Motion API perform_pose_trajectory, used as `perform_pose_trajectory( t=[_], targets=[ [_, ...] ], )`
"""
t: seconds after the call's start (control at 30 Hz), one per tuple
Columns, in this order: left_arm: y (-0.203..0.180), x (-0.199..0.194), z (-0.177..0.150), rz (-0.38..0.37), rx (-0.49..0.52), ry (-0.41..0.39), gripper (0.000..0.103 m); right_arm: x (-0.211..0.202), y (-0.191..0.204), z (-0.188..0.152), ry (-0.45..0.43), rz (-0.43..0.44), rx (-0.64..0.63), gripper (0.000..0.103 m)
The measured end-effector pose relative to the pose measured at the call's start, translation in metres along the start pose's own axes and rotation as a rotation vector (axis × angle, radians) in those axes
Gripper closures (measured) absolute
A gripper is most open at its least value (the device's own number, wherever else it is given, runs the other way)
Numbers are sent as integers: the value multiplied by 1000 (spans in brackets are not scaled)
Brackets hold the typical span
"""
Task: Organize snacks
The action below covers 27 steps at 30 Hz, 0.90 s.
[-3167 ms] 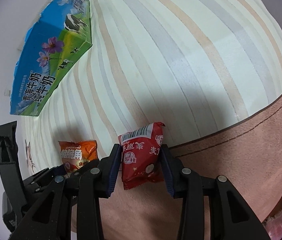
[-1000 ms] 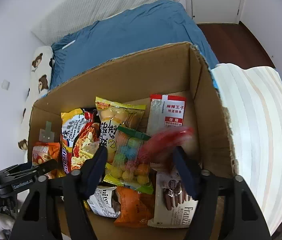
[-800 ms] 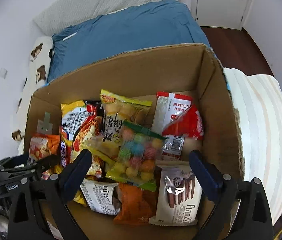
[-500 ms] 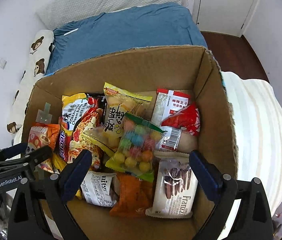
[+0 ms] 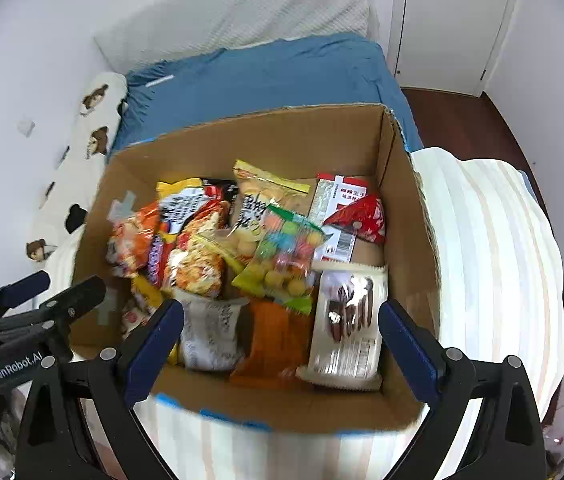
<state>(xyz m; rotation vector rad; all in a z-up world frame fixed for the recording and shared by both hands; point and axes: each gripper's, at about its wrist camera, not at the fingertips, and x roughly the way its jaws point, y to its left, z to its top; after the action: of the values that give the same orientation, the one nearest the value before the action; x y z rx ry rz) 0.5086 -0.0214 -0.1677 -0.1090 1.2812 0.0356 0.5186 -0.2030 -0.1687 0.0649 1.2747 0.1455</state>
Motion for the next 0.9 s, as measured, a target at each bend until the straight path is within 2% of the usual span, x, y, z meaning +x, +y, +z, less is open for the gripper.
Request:
perform_pose_trajectory(
  t=[0.27,0.4,0.57,0.9],
  targets=[
    [-2,-71,-48,7,2,-155,10,-65,5,-49,-120,-8,-20,3],
    [-4,-102,-78,2,11,-202,10,-102,6,-75,-169,9,-21,3],
    [-3,-136,-113,-3,12,-240,10,-152,5,-113,-250,7,-33,3],
    [-12,-196,-171,1,21,-309,10,-229,3,-180,-343,9,-36,3]
  ],
)
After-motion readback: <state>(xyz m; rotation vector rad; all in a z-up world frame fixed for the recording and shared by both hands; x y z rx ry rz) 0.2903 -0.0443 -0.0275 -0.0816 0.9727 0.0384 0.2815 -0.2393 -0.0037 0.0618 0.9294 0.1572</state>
